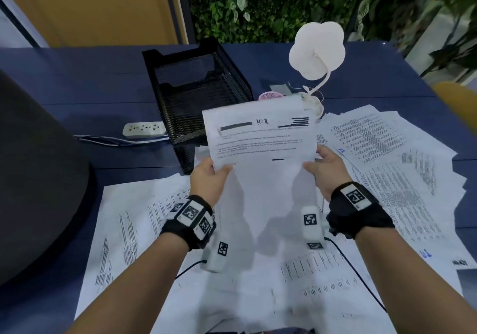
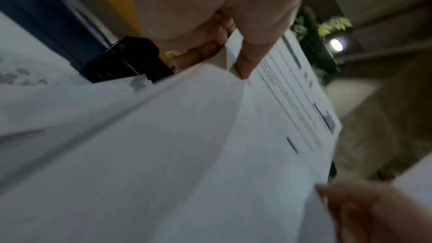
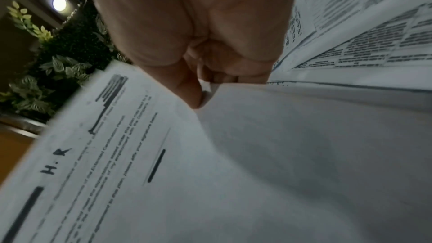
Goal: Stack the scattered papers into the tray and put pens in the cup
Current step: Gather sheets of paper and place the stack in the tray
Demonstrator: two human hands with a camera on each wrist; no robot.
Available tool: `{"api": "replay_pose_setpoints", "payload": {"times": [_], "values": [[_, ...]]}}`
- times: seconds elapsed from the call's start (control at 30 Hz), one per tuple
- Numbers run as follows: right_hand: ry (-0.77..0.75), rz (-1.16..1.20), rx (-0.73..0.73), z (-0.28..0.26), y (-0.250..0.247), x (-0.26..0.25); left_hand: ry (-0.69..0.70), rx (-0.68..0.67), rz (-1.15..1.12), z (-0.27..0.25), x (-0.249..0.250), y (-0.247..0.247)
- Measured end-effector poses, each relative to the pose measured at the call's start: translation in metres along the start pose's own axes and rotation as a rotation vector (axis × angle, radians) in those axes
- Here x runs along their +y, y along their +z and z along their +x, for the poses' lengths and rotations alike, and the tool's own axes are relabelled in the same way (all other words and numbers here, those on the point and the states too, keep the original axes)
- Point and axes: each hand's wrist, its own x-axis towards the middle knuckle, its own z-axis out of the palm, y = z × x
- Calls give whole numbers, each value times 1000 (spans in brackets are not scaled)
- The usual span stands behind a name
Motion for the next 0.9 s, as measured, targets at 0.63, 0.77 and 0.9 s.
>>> {"api": "replay_pose_setpoints", "payload": {"times": [0.63,0.77,0.9], "values": [[-444,92,120,-35,37,-45,415,154,-93,-5,58,-11],[-343,101,90,-29,47,-28,305,82,-95,-1,45,-13],[-207,122,89,-17,42,-12,124,56,-205,12,25,-21]]}}
